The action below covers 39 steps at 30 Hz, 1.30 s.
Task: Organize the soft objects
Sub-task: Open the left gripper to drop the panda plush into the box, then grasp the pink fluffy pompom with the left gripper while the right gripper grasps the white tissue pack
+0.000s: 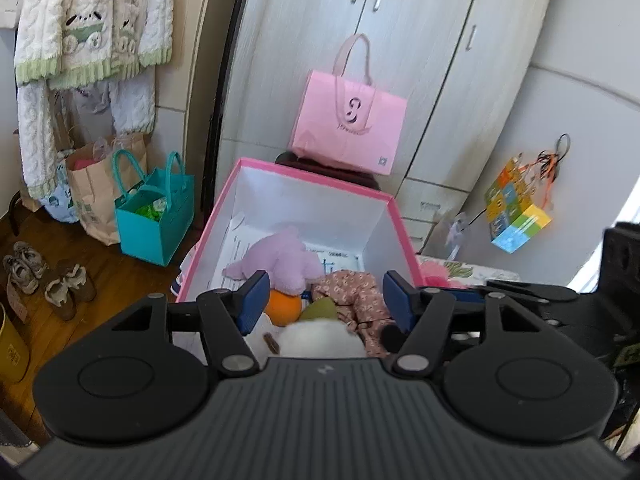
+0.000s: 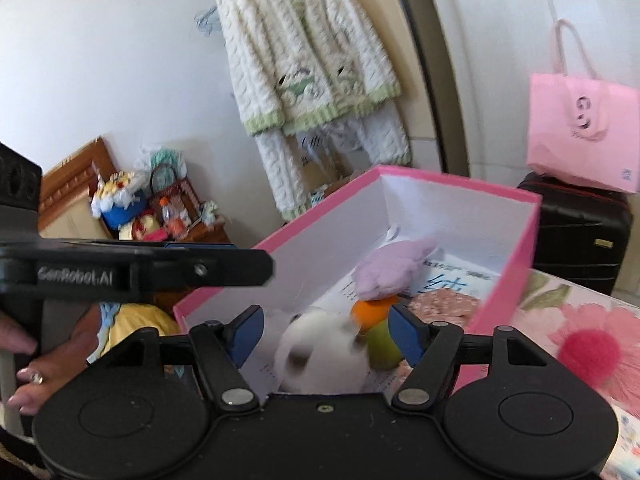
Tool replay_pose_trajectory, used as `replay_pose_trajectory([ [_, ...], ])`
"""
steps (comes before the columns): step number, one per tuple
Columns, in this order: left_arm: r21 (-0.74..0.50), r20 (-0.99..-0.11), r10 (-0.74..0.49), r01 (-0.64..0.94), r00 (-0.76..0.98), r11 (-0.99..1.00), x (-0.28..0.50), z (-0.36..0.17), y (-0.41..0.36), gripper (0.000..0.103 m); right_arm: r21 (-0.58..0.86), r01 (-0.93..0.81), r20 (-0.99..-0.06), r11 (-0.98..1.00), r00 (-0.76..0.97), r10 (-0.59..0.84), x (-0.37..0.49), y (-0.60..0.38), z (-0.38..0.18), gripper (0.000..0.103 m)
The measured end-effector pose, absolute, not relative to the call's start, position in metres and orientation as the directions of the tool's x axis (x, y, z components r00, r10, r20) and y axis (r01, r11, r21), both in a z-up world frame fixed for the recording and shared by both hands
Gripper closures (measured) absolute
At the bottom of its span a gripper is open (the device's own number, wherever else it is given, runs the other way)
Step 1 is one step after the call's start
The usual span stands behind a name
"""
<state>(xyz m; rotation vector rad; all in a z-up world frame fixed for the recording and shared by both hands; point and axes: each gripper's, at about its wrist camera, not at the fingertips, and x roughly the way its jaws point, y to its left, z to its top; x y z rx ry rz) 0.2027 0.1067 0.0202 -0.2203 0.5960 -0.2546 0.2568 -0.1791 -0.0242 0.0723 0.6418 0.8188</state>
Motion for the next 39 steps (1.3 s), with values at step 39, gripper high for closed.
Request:
replay_pose_trajectory([
  [39, -0.13, -0.579, -0.38, 0.379, 0.721, 0.916, 0.235, -0.008, -0.113, 0.038, 0.147, -0.335, -0.599, 0.931, 0.719, 0.353, 0.247, -0.336, -0.099, 0.018],
])
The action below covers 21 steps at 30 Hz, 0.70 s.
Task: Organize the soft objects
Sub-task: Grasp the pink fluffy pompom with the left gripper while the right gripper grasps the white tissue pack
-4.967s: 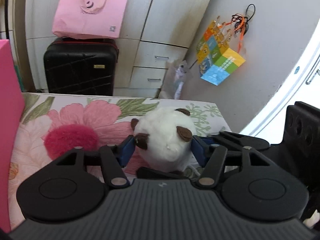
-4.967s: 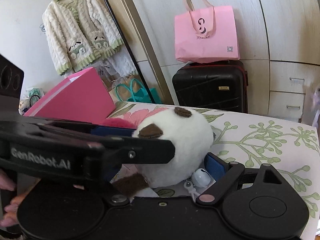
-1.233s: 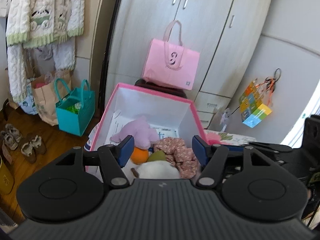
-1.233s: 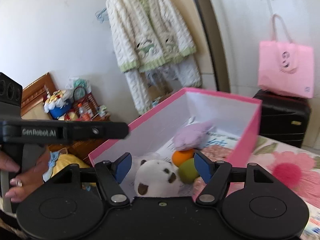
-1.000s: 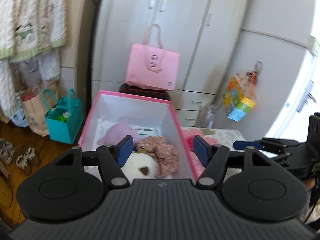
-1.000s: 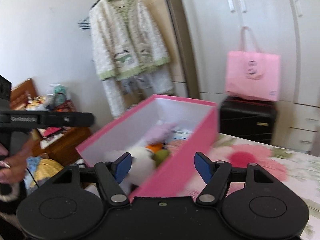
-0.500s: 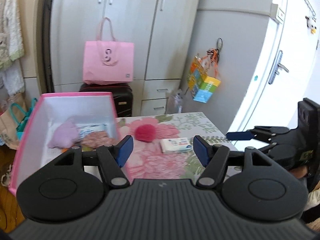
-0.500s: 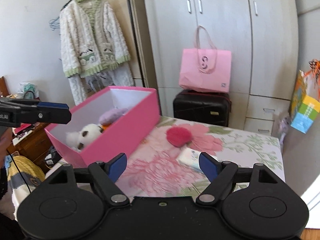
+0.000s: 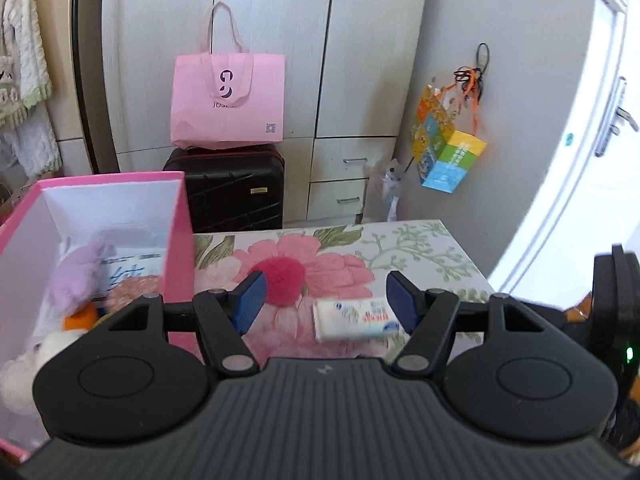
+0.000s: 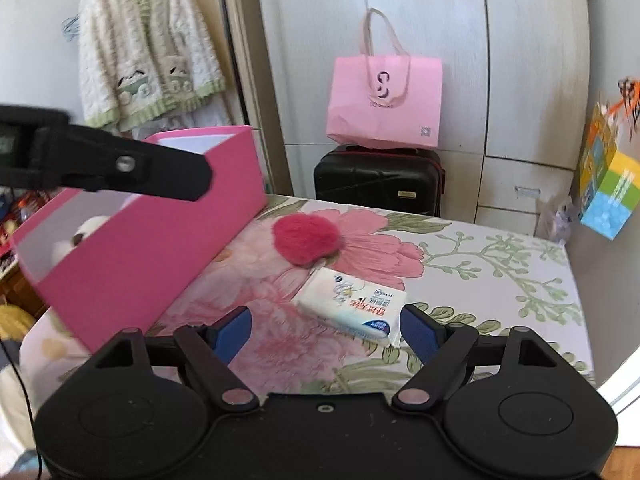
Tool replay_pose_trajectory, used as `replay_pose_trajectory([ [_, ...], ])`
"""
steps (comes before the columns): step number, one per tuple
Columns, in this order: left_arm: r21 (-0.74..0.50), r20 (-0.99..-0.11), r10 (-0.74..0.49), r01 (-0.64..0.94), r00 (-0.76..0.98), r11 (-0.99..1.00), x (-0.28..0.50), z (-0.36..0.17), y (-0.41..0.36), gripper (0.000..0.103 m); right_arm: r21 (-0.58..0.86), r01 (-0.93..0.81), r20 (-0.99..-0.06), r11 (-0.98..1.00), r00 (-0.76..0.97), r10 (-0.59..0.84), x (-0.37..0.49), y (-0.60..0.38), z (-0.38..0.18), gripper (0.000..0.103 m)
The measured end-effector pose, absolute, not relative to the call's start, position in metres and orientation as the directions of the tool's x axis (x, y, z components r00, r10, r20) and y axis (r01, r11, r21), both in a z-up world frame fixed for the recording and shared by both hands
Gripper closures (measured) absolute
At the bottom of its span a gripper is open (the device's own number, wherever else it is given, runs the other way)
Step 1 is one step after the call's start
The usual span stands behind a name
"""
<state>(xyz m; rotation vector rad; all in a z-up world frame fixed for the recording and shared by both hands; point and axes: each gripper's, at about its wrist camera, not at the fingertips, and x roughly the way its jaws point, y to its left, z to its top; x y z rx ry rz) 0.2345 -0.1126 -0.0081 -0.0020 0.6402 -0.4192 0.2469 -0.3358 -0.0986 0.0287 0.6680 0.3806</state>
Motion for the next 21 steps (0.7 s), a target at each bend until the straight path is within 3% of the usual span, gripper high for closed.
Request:
replay_pose_trajectory([
  [13, -0.164, -0.658, -0.246, 0.183, 0.711, 0.969, 0.31, -0.072, -0.142, 0.039, 0.092, -0.433, -0.651, 0.897, 0.656, 0.383, 0.301, -0.338, -0.127, 0.013],
  [21, -0.119, -0.644, -0.16, 0.109, 0.748, 0.987, 0.327, -0.09, -0.146, 0.038, 0.1, -0.512, -0.645, 0.853, 0.619, 0.448, 0.311, -0.339, -0.137, 0.012],
])
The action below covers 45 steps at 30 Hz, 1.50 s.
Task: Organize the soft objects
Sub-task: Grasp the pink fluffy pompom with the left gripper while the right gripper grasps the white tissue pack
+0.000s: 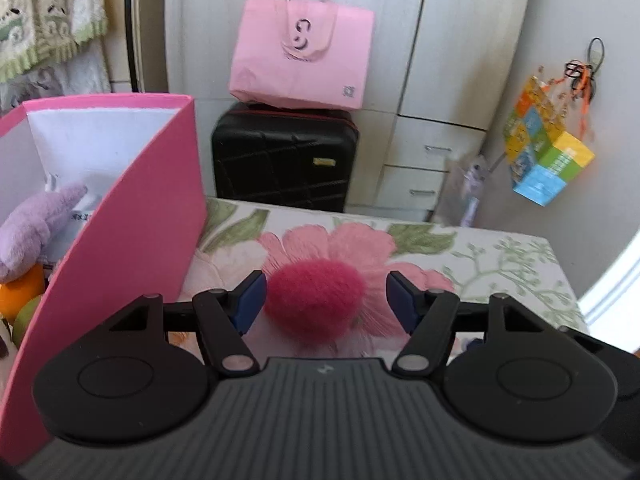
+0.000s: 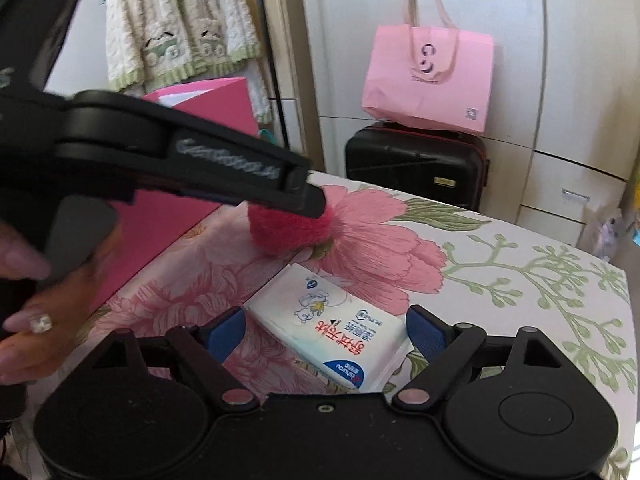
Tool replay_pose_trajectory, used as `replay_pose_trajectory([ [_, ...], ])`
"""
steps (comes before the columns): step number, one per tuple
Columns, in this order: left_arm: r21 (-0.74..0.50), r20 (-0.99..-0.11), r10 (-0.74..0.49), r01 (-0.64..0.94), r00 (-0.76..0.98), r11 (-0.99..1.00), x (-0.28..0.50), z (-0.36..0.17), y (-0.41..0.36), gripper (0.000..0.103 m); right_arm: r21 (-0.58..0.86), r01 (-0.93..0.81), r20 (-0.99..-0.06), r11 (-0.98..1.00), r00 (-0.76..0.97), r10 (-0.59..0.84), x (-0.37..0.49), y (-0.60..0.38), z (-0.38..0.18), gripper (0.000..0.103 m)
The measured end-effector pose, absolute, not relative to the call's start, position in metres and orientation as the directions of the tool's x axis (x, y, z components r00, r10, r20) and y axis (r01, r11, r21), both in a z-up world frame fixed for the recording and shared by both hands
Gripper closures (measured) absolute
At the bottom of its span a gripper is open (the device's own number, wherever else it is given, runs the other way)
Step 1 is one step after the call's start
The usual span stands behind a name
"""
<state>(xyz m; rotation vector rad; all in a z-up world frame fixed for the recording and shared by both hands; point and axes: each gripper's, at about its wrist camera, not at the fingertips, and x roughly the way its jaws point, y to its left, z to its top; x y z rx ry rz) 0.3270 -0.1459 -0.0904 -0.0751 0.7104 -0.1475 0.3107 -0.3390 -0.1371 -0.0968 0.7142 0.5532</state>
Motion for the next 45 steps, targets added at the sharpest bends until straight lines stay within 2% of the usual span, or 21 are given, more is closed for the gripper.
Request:
replay_pose_trajectory([
  [7, -0.098, -0.656, -0.129, 0.086, 0.743, 0.991, 0.337, -0.1, -0.15, 0.039, 0.041, -0.534, -0.63, 0.845, 0.643, 0.436, 0.31, -0.336, -0.143, 0.013],
  [8, -0.093, -0.656, -0.126, 0.086, 0.744, 0.992, 0.338, -0.101, -0.15, 0.042, 0.025, -0.542, -0.626, 0.84, 0.646, 0.436, 0.307, -0.336, -0.142, 0.021],
  [10, -0.082, -0.657, -0.121, 0.088, 0.744, 0.993, 0.338, -0.104, -0.151, 0.05, 0.012, -0.549, -0.622, 0.836, 0.651, 0.436, 0.303, -0.337, -0.141, 0.026],
  [13, -0.042, -0.655, -0.105, 0.103, 0.748, 0.994, 0.337, -0.106, -0.155, 0.055, 0.018, -0.548, -0.619, 0.836, 0.651, 0.44, 0.298, -0.339, -0.139, 0.041],
  [14, -0.031, -0.655, -0.101, 0.107, 0.749, 0.994, 0.337, -0.106, -0.156, 0.055, 0.014, -0.544, -0.62, 0.839, 0.654, 0.434, 0.297, -0.338, -0.139, 0.046],
  [17, 0.003, -0.65, -0.087, 0.117, 0.755, 0.993, 0.335, -0.108, -0.16, 0.055, 0.005, -0.541, -0.625, 0.841, 0.655, 0.425, 0.289, -0.336, -0.137, 0.053],
  [19, 0.004, -0.649, -0.078, 0.106, 0.757, 0.994, 0.337, -0.11, -0.161, 0.05, -0.001, -0.57, -0.625, 0.822, 0.642, 0.444, 0.285, -0.332, -0.137, 0.055],
  [21, -0.023, -0.667, -0.091, 0.102, 0.739, 0.995, 0.341, -0.114, -0.159, 0.048, -0.002, -0.58, -0.626, 0.815, 0.636, 0.451, 0.287, -0.33, -0.136, 0.055],
  [23, -0.065, -0.685, -0.112, 0.093, 0.72, 0.994, 0.342, -0.118, -0.156, 0.052, 0.013, -0.583, -0.628, 0.812, 0.628, 0.46, 0.293, -0.328, -0.136, 0.054],
  [26, -0.046, -0.669, -0.106, 0.101, 0.735, 0.994, 0.337, -0.117, -0.158, 0.057, 0.022, -0.578, -0.619, 0.815, 0.633, 0.466, 0.298, -0.327, -0.137, 0.057],
  [31, -0.036, -0.633, -0.117, 0.121, 0.765, 0.992, 0.326, -0.107, -0.158, 0.057, 0.017, -0.547, -0.627, 0.837, 0.646, 0.435, 0.284, -0.325, -0.135, 0.058],
  [45, -0.128, -0.604, -0.25, 0.217, 0.756, 0.968, 0.264, -0.081, -0.135, 0.057, 0.094, -0.311, -0.578, 0.946, 0.757, 0.306, 0.216, -0.328, -0.127, 0.058],
])
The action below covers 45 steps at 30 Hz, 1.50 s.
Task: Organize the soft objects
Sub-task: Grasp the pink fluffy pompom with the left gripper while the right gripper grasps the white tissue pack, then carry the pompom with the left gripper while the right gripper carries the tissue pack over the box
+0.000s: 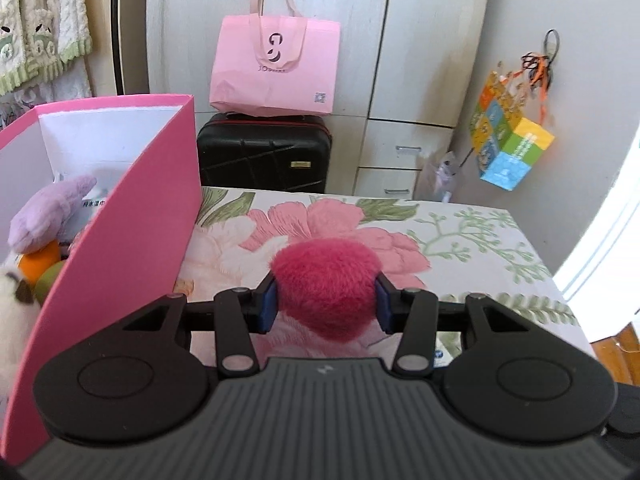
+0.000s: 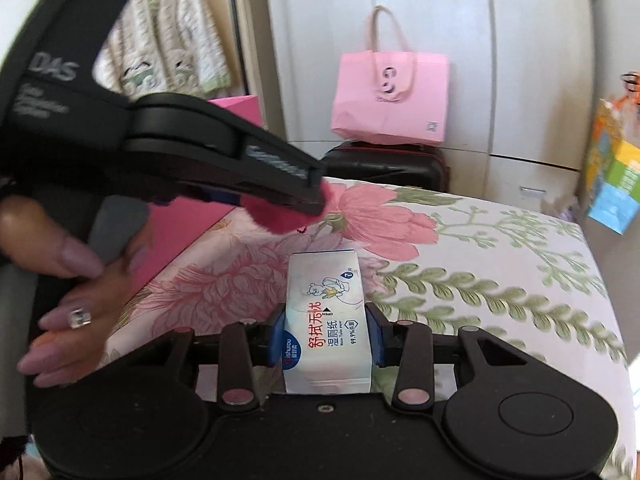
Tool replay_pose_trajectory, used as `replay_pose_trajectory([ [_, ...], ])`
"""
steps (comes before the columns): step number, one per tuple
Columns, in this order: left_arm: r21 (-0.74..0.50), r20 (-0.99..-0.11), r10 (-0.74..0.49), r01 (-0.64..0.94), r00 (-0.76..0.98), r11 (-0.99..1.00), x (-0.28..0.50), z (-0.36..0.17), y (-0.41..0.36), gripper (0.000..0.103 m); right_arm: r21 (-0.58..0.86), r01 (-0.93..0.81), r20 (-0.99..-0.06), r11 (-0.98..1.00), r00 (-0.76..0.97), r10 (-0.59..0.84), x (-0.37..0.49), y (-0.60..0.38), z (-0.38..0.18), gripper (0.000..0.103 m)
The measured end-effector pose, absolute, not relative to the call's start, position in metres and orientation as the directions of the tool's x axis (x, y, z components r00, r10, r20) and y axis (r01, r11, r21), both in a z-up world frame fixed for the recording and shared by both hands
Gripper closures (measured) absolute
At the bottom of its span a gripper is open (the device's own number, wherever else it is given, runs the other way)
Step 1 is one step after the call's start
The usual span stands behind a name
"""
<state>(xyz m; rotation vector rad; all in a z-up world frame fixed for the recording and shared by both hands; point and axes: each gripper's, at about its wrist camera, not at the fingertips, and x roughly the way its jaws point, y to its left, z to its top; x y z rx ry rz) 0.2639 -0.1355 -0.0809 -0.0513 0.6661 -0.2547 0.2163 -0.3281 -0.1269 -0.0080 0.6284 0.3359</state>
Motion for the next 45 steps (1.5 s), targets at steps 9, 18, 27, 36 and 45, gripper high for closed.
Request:
replay_pose_trajectory([
  [9, -0.156, -0.576, -0.325, 0.289, 0.75, 0.945, 0.218, -0.064, -0.115, 0.058, 0.122, -0.207, -0.583, 0.971, 0.777, 0.239, 0.189, -0.329, -0.123, 0.058],
  [18, -0.191, -0.587, -0.399, 0.358, 0.704, 0.914, 0.181, -0.057, -0.091, 0.058, 0.126, -0.159, -0.611, 0.979, 0.765, 0.203, 0.164, -0.318, -0.123, 0.058],
  [27, -0.25, -0.594, -0.485, 0.425, 0.642, 0.87, 0.144, -0.05, -0.065, 0.058, 0.114, -0.118, -0.622, 0.986, 0.766, 0.164, 0.133, -0.315, -0.112, 0.058],
  [36, -0.309, -0.557, -0.57, 0.486, 0.604, 0.818, 0.101, -0.034, -0.021, 0.058, 0.115, -0.202, -0.559, 0.973, 0.796, 0.231, 0.082, -0.296, -0.069, 0.058],
  [45, -0.295, -0.491, -0.602, 0.531, 0.629, 0.795, 0.082, 0.009, 0.026, 0.057, 0.142, -0.305, -0.472, 0.942, 0.816, 0.335, 0.067, -0.267, -0.018, 0.058],
])
